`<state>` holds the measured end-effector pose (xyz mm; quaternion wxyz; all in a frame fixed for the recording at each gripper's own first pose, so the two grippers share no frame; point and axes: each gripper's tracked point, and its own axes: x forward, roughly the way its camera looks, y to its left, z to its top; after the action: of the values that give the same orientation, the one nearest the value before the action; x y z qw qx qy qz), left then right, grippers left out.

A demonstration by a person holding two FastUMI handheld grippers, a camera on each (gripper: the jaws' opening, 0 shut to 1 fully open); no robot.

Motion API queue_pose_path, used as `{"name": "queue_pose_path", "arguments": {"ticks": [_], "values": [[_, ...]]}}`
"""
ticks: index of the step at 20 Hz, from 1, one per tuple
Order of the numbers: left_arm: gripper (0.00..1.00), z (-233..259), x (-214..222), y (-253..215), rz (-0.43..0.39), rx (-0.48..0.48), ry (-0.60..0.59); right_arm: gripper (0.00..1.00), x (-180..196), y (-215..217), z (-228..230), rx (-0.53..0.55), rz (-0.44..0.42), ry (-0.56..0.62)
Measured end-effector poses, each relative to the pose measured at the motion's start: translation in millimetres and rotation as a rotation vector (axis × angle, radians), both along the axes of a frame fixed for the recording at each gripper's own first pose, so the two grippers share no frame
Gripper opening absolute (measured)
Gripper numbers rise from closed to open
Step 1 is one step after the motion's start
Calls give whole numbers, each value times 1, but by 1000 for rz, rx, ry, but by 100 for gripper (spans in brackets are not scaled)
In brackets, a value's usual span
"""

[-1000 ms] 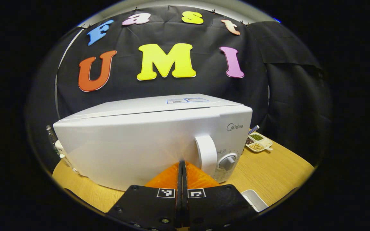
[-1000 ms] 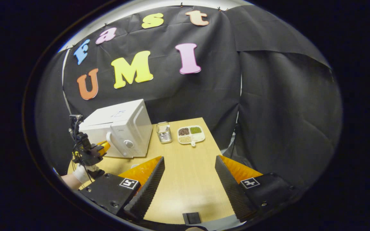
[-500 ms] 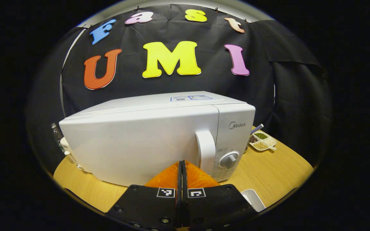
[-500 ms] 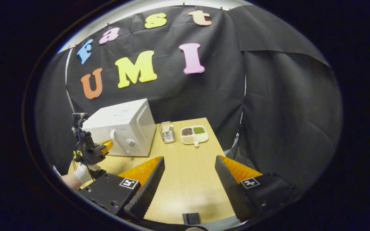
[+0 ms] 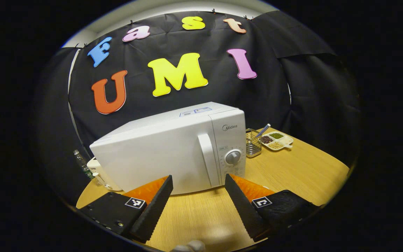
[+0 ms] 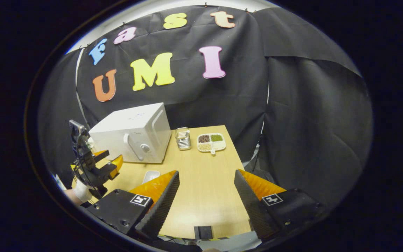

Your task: Open the microwave oven with the left hand, put the food in, and close the microwave oven.

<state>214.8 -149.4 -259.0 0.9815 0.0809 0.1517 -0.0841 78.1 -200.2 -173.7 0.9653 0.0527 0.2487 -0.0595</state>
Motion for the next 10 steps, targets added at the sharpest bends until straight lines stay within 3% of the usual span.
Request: {"name": "queue_pose_path", "arguments": {"ticks": [5, 6, 9, 10], "values": [[95, 47, -60, 3, -42, -85, -29, 100, -19, 43, 3, -15, -2, -24], [95, 58, -76, 9, -49, -100, -32, 91, -24, 55, 5, -19, 2, -31], [95, 94, -118, 50, -31, -101, -72, 91, -40, 95, 26, -43, 29, -79], [95, 108, -130, 66, -20, -103, -93, 100, -44, 105, 32, -53, 33, -99]]}}
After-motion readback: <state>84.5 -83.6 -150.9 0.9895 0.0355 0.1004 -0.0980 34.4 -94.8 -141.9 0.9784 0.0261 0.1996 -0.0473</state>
